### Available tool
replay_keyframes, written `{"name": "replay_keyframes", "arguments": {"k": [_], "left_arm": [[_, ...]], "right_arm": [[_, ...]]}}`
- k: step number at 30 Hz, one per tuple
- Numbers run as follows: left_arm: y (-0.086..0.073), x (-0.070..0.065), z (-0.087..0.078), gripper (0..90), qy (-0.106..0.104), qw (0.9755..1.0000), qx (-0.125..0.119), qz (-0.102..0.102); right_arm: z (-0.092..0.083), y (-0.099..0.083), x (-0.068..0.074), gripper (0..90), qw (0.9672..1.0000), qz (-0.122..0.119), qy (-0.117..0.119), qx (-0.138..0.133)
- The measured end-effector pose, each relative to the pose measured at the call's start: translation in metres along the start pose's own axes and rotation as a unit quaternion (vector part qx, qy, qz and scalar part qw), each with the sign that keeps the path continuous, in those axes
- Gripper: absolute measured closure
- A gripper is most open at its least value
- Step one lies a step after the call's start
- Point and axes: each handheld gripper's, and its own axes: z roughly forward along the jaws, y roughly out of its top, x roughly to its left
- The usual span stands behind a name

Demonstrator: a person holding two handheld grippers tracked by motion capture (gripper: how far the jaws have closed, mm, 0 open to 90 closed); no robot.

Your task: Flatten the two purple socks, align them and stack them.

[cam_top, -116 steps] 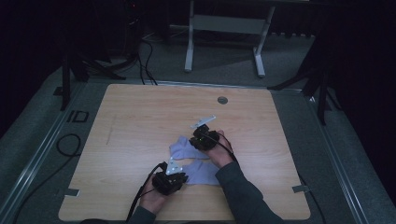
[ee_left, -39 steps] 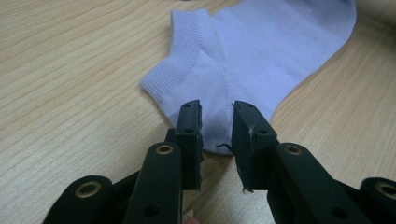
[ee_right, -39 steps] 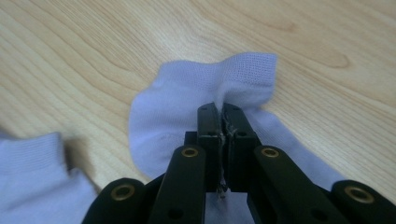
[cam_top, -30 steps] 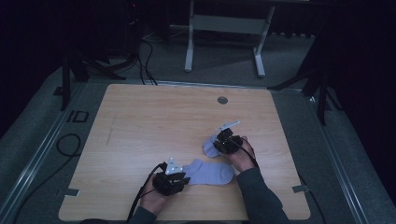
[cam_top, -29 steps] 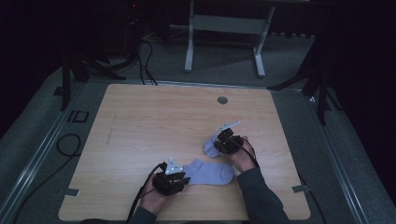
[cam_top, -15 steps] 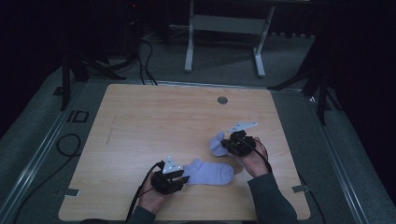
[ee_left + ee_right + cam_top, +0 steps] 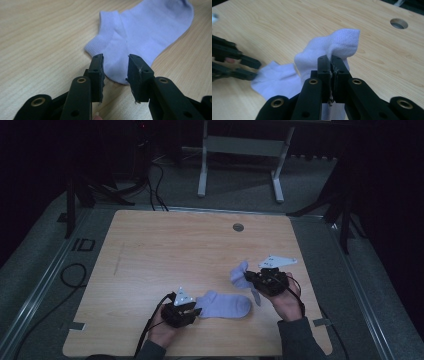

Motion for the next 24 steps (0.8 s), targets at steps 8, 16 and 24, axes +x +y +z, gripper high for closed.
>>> {"name": "replay_keyframes", "arguments": {"k": [8, 16, 24], "left_arm": [[0.0, 0.0, 0.001, 68.1, 0.005, 1.0, 0.007, -0.003], [0.0, 0.0, 0.001, 69.0, 0.006, 0.9999, 0.008, -0.003], [0.0, 0.001, 0.0, 69.4, 0.003, 0.9999, 0.01, -0.001]], "right_arm": [[-0.004, 0.0, 0.016, 86.7, 0.9999, -0.012, 0.0, -0.003], [0.002, -0.001, 0.023, 86.7, 0.9998, -0.017, -0.006, -0.001], [0.029, -0.012, 0.034, 86.7, 0.9997, -0.011, 0.015, 0.015]]}}
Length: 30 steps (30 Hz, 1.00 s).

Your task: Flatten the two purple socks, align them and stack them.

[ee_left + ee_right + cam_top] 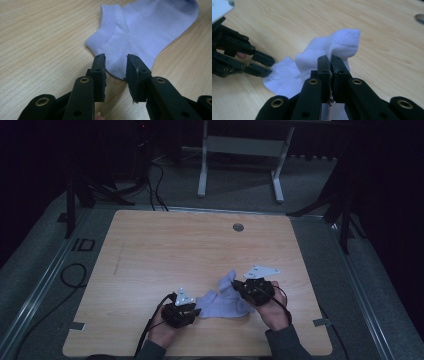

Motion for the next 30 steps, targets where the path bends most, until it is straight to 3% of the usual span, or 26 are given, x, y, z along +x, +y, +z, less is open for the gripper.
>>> {"name": "replay_keyframes", "arguments": {"k": [7, 10, 15, 23, 25, 30], "left_arm": [[0.001, 0.001, -0.001, 68.4, 0.0, 1.0, 0.001, -0.003], [0.003, 0.006, -0.008, 67.4, -0.008, 0.9997, -0.017, -0.016], [0.011, 0.007, -0.013, 65.2, -0.036, 0.9981, -0.045, -0.02], [0.026, 0.001, 0.002, 62.4, -0.079, 0.9958, -0.043, -0.02], [0.029, 0.0, 0.006, 65.0, -0.083, 0.9956, -0.036, -0.024], [0.029, -0.001, 0.007, 86.9, -0.081, 0.9959, -0.036, -0.022]], "right_arm": [[0.019, -0.003, 0.011, 86.7, 0.9998, 0.009, 0.019, 0.008], [0.026, -0.005, 0.014, 86.7, 0.9995, 0.014, 0.026, 0.009], [0.031, -0.009, 0.016, 86.6, 0.9993, 0.013, 0.031, 0.014], [0.034, -0.011, 0.022, 86.6, 0.9991, 0.007, 0.038, 0.015], [0.035, -0.011, 0.022, 86.6, 0.9991, 0.004, 0.04, 0.014], [0.036, -0.012, 0.024, 86.2, 0.9991, 0.002, 0.038, 0.02]]}}
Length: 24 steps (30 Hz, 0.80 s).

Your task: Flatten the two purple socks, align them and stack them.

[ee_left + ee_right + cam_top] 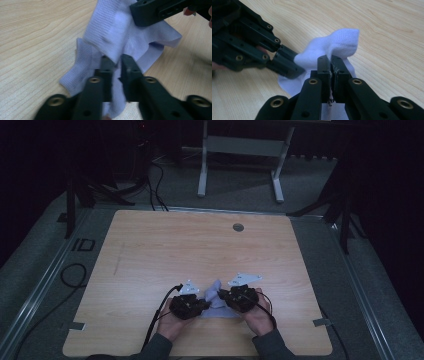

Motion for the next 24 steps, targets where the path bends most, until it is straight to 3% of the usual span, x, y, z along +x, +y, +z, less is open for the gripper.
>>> {"name": "replay_keyframes", "arguments": {"k": [2, 6, 9, 13, 17, 21, 24], "left_arm": [[0.0, 0.0, -0.001, 88.4, 0.003, 1.0, 0.002, 0.006], [0.001, 0.0, -0.001, 88.7, 0.005, 1.0, 0.004, 0.006], [0.0, 0.0, -0.001, 88.8, 0.006, 1.0, 0.006, 0.005], [0.0, 0.002, -0.003, 88.7, 0.009, 0.9999, 0.005, 0.001], [-0.001, 0.003, -0.005, 88.7, 0.012, 0.9999, 0.006, 0.0], [-0.001, 0.004, -0.005, 88.7, 0.011, 0.9999, 0.007, -0.002], [-0.002, 0.005, -0.006, 88.7, 0.012, 0.9999, 0.008, -0.003]], "right_arm": [[0.0, 0.0, 0.001, 84.0, 1.0, -0.001, 0.0, 0.002], [-0.002, 0.001, 0.003, 70.5, 0.9999, -0.015, 0.004, -0.001], [-0.011, 0.002, 0.0, 65.1, 0.9998, -0.009, 0.003, -0.016], [-0.031, 0.0, -0.011, 64.3, 0.9994, 0.007, -0.013, -0.031], [-0.036, -0.017, -0.028, 64.7, 0.9989, 0.026, -0.04, 0.001], [-0.025, -0.038, -0.042, 66.3, 0.996, 0.053, -0.053, 0.049], [-0.015, -0.046, -0.048, 69.2, 0.9937, 0.06, -0.061, 0.072]]}}
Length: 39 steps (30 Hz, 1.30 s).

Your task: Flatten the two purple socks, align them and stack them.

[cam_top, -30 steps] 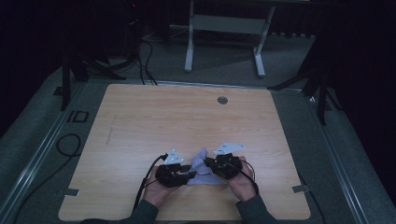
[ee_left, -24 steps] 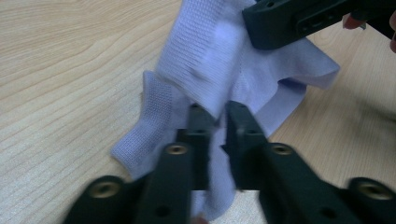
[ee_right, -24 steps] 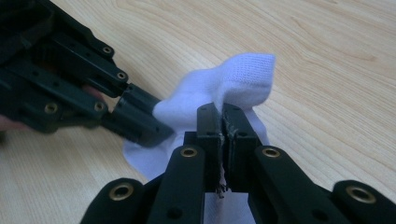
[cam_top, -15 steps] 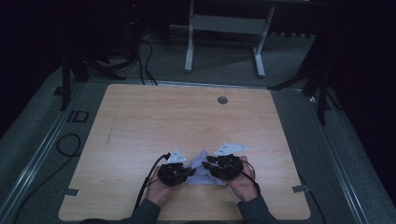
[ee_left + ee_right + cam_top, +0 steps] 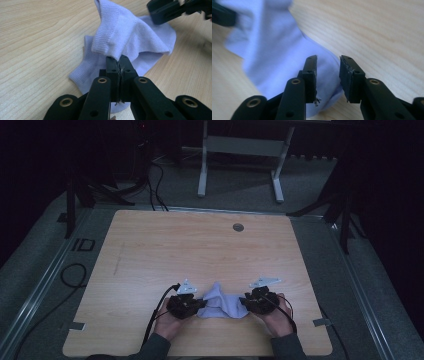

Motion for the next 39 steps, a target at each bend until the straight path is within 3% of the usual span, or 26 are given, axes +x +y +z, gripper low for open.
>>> {"name": "replay_keyframes", "arguments": {"k": [5, 12, 21, 30, 39], "left_arm": [[-0.001, 0.002, -0.003, 88.7, 0.002, 1.0, 0.004, -0.001], [-0.004, 0.006, -0.009, 88.7, 0.01, 0.9999, 0.01, -0.005], [-0.013, 0.01, -0.01, 88.6, 0.009, 0.9994, 0.03, -0.014], [-0.016, 0.011, -0.012, 88.6, 0.006, 0.9993, 0.032, -0.02], [-0.018, 0.012, -0.012, 88.4, 0.005, 0.9989, 0.039, -0.024]], "right_arm": [[0.008, -0.003, -0.003, 79.6, 0.9998, 0.001, -0.004, 0.019], [0.012, -0.005, -0.004, 81.4, 0.9997, 0.006, -0.001, 0.024], [0.011, -0.008, -0.007, 86.6, 0.9996, 0.026, 0.0, 0.012], [0.008, -0.009, -0.008, 88.6, 0.9989, 0.046, 0.007, 0.001], [-0.003, -0.009, -0.011, 89.0, 0.9979, 0.056, 0.012, -0.028]]}}
